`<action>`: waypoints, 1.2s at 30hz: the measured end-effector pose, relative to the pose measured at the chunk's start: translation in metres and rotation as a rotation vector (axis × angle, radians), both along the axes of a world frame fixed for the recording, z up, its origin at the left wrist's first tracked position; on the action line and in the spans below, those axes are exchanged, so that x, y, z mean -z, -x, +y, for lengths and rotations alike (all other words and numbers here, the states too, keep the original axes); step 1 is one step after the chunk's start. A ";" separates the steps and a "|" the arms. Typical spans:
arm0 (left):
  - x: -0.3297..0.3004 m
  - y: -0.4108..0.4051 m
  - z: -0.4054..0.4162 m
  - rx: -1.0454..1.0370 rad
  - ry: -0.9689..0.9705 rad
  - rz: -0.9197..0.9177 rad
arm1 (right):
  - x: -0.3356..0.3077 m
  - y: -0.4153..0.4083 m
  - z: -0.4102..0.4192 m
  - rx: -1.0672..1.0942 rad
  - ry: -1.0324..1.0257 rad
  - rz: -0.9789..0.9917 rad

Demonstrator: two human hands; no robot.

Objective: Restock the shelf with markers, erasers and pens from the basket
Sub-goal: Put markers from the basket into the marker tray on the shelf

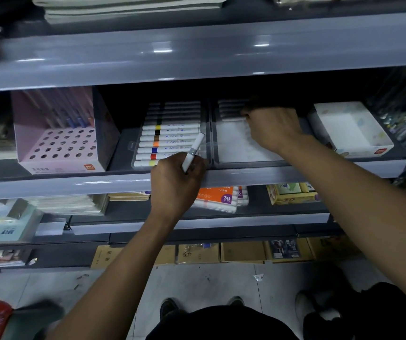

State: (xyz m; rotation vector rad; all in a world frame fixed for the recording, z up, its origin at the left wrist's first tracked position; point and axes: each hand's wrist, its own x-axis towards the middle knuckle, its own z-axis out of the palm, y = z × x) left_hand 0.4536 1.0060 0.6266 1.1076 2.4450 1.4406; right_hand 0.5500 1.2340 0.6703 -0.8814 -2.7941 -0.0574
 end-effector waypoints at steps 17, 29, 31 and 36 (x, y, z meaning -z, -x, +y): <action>0.002 0.002 0.001 -0.020 -0.001 0.033 | 0.011 -0.006 -0.009 0.045 -0.026 0.086; -0.016 -0.004 -0.005 0.293 -0.277 -0.549 | 0.006 -0.020 -0.056 -0.169 0.445 0.514; -0.018 -0.006 -0.006 0.367 -0.282 -0.538 | 0.002 -0.019 -0.074 -0.254 0.574 0.538; -0.016 -0.006 -0.009 0.325 -0.224 -0.326 | 0.000 -0.019 -0.089 -0.300 0.694 0.580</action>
